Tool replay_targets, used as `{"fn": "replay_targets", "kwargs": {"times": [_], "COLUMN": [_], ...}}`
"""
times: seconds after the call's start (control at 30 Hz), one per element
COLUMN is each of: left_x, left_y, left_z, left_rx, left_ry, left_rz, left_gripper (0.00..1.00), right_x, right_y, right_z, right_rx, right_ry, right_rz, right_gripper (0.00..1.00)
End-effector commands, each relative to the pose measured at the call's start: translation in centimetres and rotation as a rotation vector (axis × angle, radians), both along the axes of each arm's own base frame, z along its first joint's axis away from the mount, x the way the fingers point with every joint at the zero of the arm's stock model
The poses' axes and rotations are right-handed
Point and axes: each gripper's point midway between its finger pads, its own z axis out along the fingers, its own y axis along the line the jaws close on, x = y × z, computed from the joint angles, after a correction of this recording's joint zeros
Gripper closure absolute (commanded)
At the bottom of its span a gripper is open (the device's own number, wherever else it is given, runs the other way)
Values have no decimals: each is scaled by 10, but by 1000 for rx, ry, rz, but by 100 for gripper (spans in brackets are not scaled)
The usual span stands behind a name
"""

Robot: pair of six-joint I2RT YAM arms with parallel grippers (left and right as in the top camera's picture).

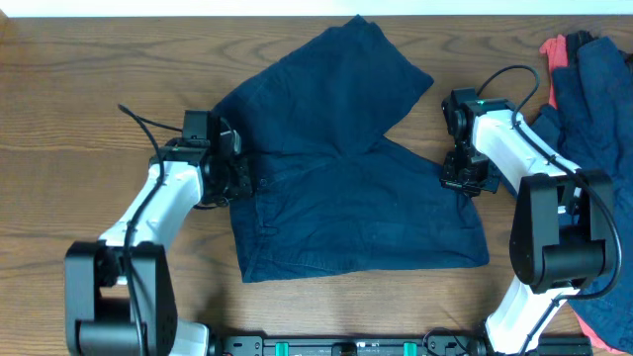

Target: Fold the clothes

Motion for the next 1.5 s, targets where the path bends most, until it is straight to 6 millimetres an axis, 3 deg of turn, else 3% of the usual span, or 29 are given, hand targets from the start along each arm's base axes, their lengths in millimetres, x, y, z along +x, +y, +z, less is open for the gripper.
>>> {"fn": "replay_targets", "kwargs": {"times": [0.0,0.07,0.17,0.23,0.33,0.5,0.6,0.8,1.0,1.23,1.47], "left_x": [-9,-12,-13,-13,-12,-9,-8,-16,-12,-13,-13], "left_y": [-13,-24,-40,-49,-56,-55,-38,25,28,52,59], "left_z": [-19,-24,-25,-20,-11,0,5,24,38,31,29], "left_rx": [-76,-144,-244,-304,-356,-360,-292,-13,-3,137,164], "left_ry": [86,117,137,137,125,87,67,20,-39,-32,-19], "left_rz": [-8,-19,-35,-46,-57,-67,-34,84,88,122,178], "left_gripper": [65,66,80,81,92,94,94,94,94,94,94], "right_x": [5,5,5,5,5,4,4,8,24,25,17], "right_y": [-4,-4,-4,-4,-4,-4,-4,-8,28,5,9], "right_z": [7,7,7,7,7,7,7,5,-1,-1,3], "right_rx": [-15,-15,-15,-15,-15,-15,-14,4,271,284,498], "right_ry": [-24,-24,-24,-24,-24,-22,-20,-30,-60,-73,-67], "right_rz": [10,10,10,10,10,13,20,24,210,136,126], "right_gripper": [99,99,99,99,99,99,98,95,93,92,92]}}
